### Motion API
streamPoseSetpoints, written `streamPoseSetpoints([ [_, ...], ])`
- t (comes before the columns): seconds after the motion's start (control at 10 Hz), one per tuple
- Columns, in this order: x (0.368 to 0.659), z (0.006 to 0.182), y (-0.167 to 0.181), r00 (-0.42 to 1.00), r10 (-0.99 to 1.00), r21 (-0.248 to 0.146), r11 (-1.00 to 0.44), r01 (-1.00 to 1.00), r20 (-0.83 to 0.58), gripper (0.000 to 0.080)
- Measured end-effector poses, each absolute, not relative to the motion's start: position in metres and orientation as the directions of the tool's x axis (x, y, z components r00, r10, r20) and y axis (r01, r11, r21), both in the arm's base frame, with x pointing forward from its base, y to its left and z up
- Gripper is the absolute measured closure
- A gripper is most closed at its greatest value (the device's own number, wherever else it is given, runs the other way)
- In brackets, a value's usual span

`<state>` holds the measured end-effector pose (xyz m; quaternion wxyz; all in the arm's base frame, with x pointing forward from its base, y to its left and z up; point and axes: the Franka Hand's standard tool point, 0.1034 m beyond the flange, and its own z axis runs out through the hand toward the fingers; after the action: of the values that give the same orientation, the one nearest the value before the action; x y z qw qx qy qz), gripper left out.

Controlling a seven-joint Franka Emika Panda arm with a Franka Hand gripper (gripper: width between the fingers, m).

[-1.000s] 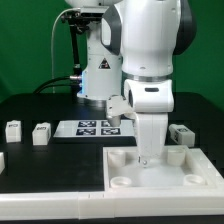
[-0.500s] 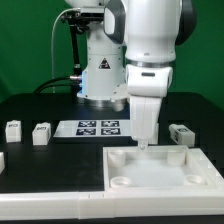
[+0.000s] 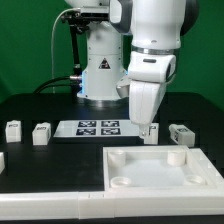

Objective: Assemble one leg

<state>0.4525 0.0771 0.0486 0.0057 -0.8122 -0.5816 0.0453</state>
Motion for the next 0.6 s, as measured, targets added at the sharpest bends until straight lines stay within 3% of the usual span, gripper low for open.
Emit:
streamPoseSetpoints([
  [0.3,0.452,0.048,0.079,0.582,0.810,-0.048,-0.586,0.809,-0.077,0.0150],
  [0.6,0.441,0.049,0.091,0.869,0.487,-0.038,-0.874,0.485,-0.094,0.0150],
])
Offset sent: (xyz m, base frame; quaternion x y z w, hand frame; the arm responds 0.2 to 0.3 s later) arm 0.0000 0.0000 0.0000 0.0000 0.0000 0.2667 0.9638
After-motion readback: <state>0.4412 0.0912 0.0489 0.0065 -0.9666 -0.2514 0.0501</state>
